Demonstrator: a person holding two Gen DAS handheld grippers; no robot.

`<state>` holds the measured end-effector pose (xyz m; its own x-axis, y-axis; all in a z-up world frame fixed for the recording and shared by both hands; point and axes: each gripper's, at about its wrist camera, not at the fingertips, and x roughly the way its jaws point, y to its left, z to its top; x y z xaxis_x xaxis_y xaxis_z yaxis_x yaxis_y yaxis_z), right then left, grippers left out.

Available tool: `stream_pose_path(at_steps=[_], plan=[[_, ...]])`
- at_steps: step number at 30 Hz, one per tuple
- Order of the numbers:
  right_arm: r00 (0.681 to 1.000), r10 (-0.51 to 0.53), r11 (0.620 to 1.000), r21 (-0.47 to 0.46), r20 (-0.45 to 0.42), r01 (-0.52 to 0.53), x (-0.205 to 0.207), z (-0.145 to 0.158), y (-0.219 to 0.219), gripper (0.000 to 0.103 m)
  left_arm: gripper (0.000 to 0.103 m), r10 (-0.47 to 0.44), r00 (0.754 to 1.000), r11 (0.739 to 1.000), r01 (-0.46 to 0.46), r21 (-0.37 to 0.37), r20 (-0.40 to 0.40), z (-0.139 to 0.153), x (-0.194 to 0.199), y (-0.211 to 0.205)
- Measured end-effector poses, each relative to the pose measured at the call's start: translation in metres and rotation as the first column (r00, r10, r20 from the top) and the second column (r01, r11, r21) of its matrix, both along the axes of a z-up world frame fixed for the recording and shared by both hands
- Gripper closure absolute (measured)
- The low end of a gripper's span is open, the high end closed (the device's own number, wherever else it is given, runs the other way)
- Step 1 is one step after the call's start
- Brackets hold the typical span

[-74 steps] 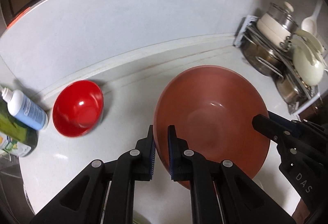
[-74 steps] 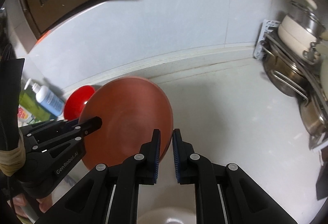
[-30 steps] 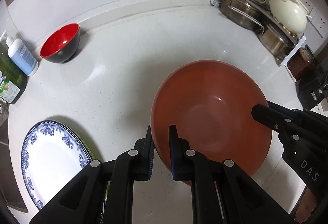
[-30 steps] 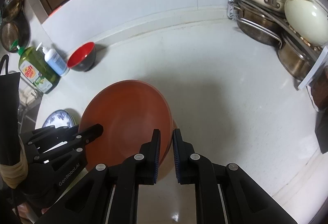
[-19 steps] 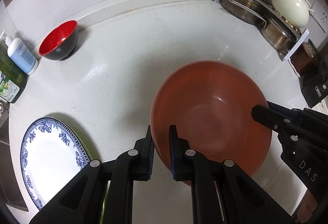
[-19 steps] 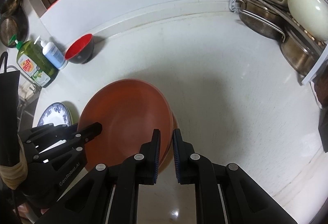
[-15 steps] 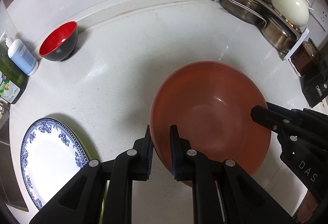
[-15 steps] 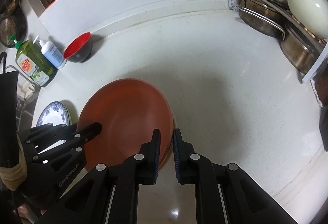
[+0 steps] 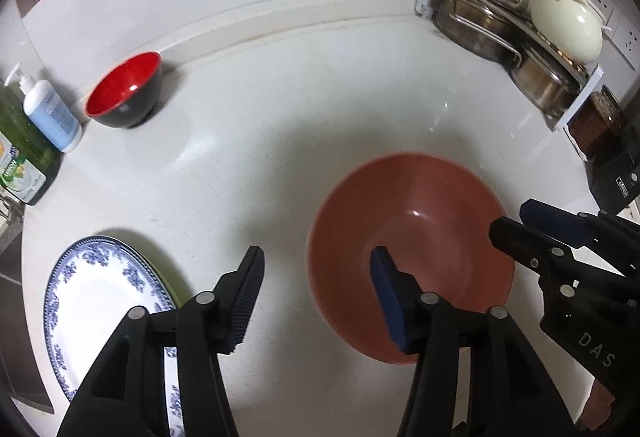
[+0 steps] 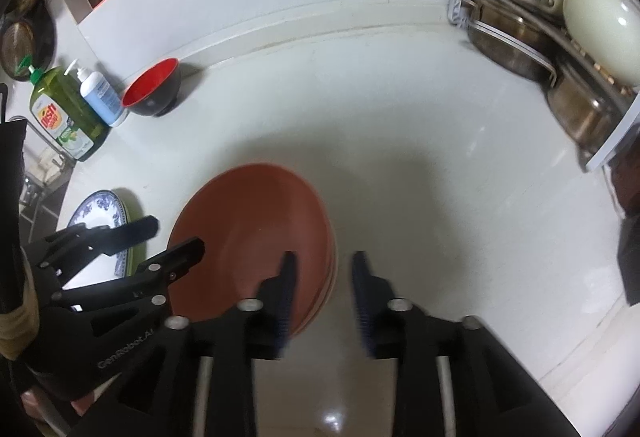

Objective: Organize plates and bowls
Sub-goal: 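Lower the pink bowl into the white bowl and open both grippers, then move both open grippers to the red-and-black bowl by the soap bottles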

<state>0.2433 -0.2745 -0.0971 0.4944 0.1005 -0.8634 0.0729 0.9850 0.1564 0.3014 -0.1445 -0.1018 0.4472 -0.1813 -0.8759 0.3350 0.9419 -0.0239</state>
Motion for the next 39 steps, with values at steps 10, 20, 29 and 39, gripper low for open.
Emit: stream_pose_path(at_steps=[10,20,29,39], plan=[[0.998,0.004,1.000,-0.014,0.058,-0.003,-0.001,0.022,0.003,0.053,0.037,0.054,0.996,0.999,-0.054,-0.005,0.077,0.025,0.003,0.023],[0.991,0.026,0.999,-0.021,0.129,-0.024,0.008,0.048,0.022,0.045,0.021,0.122,0.972,0.992,-0.126,0.007,0.200,0.057,0.007,0.057],[0.980,0.055,0.998,-0.020,0.189,-0.053,0.031,0.067,0.047,0.039,0.017,0.185,0.954,0.982,-0.188,-0.011,0.238,0.076,0.021,0.094],[0.967,0.127,0.992,-0.035,0.221,-0.122,0.069,0.083,0.081,0.039,0.015,0.246,0.925,0.966,-0.258,0.001,0.289,0.094,0.040,0.136]])
